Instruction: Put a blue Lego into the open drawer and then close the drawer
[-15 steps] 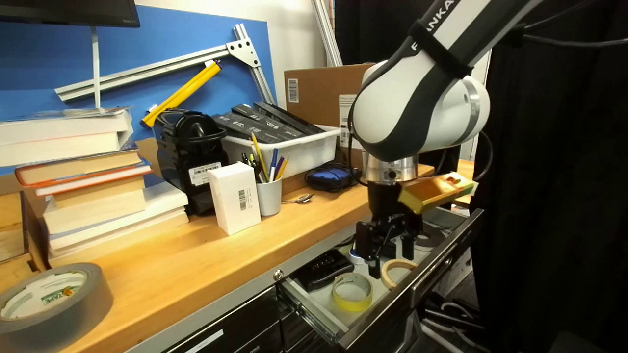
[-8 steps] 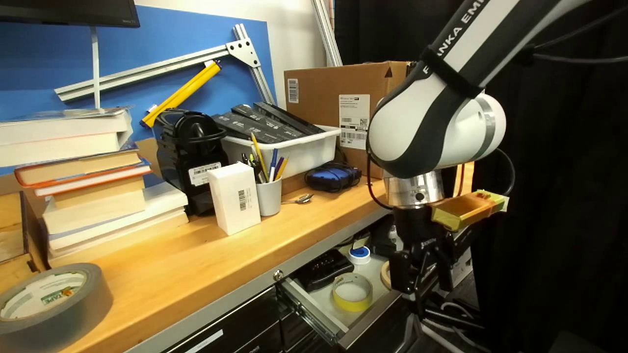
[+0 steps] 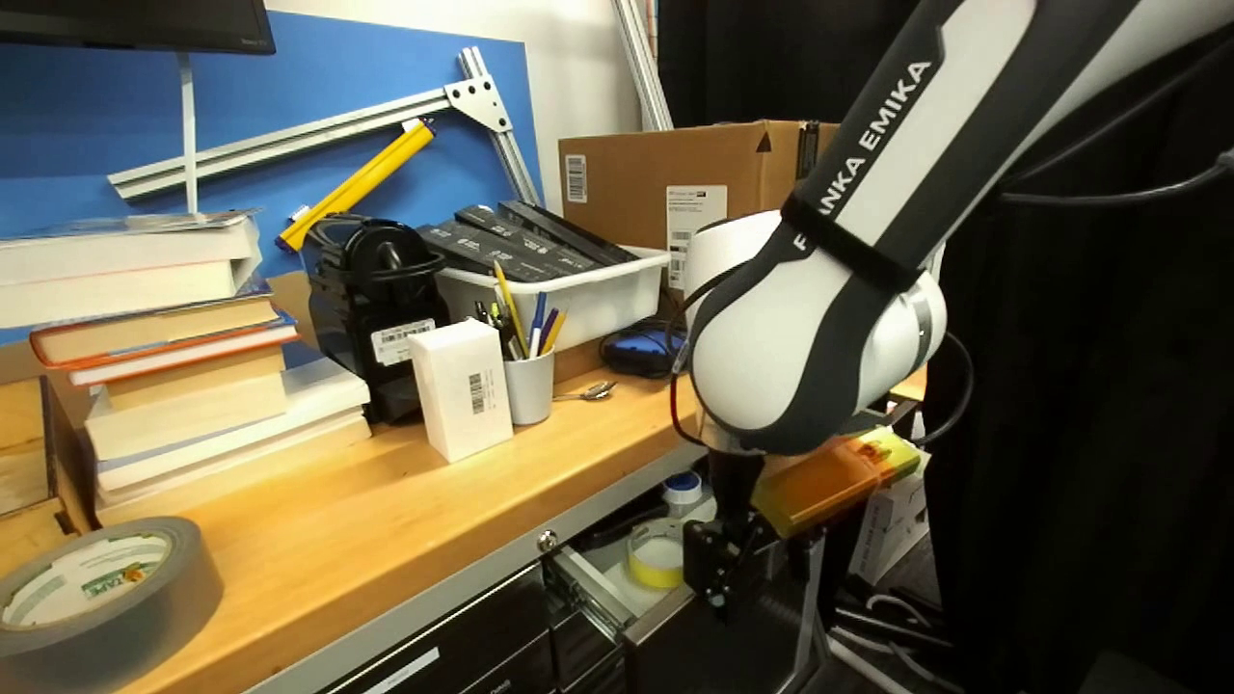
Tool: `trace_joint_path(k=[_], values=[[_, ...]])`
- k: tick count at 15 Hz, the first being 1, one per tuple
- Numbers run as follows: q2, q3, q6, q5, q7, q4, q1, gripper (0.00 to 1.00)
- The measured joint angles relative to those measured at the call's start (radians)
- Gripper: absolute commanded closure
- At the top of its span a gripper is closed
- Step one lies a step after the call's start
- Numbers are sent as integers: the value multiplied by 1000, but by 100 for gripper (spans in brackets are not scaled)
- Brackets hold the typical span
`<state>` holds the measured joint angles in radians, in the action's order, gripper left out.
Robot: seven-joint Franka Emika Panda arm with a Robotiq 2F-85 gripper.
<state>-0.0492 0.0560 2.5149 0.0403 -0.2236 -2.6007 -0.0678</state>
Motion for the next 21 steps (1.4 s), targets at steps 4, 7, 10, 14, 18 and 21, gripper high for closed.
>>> trace_joint_path(k=[4, 7, 10, 14, 18, 21], values=[[-31, -1, 140, 280, -319, 28, -38, 0], [-61, -31, 145, 546, -562, 101, -74, 0], [-110, -87, 138, 785, -797, 189, -144, 0], [-135, -111, 93, 958, -1018, 202, -216, 0], [-66, -47, 164, 808, -900, 162, -165, 0], [41, -3, 279, 542, -663, 70, -109, 0]])
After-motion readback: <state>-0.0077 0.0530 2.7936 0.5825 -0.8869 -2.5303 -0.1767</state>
